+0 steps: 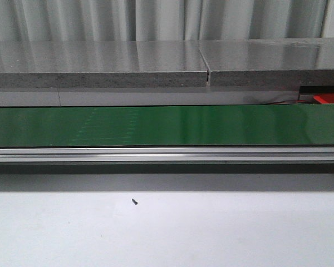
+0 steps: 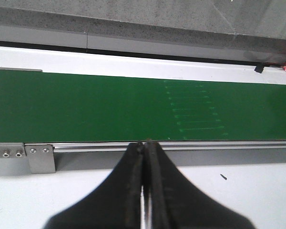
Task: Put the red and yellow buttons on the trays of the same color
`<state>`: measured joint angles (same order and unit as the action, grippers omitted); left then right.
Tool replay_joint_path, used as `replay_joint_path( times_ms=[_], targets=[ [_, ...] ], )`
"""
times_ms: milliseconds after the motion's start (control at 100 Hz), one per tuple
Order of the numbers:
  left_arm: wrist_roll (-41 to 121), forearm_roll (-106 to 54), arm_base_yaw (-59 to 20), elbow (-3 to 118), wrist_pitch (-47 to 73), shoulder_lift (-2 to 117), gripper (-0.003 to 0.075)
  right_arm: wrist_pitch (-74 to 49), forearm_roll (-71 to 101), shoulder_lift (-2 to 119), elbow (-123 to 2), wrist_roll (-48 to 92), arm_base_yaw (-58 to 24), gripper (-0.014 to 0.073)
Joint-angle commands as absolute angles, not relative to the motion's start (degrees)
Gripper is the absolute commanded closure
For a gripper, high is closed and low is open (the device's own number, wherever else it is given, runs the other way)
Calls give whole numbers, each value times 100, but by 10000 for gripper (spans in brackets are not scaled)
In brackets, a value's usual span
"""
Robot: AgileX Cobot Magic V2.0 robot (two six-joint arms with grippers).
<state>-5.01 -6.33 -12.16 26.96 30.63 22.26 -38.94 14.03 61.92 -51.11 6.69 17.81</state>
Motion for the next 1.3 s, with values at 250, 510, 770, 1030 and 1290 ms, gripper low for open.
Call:
replay_joint_path(
  times_ms=[250,510,770,1030,1290],
  targets=[
    [-549,-694,-1203,2847,2663,2258,739,-3477,1410,5468,-5229,764,708,661],
    [-549,-694,-1203,2847,2663,2258,739,-2998,1169,4858,-4830,769,668,661],
    [-549,-694,-1203,2847,2663,2258,739,-2580,1108,4225,-4202,665,680,661],
    [-549,-694,-1203,2847,2663,2258,738,-2249,1108,3524,-3507,665,680,661],
    [-549,-694,-1203,2847,2663,2258,739,-2001,1113,2537,-2782,665,680,661]
  ],
)
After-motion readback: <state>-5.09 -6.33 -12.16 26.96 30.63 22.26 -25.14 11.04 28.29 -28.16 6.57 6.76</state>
